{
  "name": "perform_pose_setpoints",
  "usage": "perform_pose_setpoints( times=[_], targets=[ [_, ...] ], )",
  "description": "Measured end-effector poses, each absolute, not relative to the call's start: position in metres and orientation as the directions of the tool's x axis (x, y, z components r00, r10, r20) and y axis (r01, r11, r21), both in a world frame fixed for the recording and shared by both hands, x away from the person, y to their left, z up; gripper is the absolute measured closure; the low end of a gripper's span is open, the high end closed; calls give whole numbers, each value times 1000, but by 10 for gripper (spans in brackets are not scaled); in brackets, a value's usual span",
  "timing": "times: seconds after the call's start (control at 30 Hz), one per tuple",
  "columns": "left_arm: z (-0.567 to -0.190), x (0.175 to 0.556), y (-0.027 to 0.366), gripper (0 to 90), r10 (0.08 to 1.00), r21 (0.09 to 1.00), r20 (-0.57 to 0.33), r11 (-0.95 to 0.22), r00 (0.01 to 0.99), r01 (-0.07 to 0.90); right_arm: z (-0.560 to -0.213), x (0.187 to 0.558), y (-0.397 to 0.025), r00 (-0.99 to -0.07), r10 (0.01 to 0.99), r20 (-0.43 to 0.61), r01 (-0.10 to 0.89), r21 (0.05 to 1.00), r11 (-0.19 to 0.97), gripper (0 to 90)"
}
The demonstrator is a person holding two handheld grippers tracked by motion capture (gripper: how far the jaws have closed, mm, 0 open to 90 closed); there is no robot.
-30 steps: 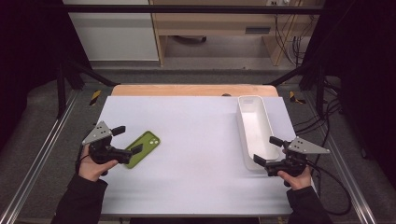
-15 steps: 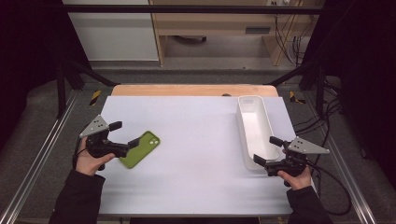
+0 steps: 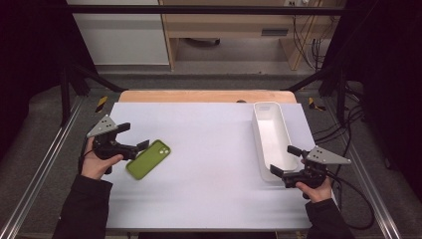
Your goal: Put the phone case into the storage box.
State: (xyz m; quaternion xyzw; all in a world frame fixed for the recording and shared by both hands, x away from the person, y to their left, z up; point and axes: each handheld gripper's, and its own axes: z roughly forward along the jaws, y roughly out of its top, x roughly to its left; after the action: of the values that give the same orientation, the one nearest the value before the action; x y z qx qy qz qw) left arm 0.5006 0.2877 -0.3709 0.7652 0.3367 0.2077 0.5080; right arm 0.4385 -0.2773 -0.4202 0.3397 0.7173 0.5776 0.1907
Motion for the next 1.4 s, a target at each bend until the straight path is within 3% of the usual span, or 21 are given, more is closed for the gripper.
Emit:
perform_pose_setpoints(
  times=[0.67,1.4],
  targets=[
    [-385,520,292,0,747,874,14,-332,665,354,-421,439,-276,-697,708,116,270,957,109,5],
    [-408,532,301,0,768,813,-2,-371,641,448,-421,439,-276,-699,706,114,269,956,113,5]
  ],
)
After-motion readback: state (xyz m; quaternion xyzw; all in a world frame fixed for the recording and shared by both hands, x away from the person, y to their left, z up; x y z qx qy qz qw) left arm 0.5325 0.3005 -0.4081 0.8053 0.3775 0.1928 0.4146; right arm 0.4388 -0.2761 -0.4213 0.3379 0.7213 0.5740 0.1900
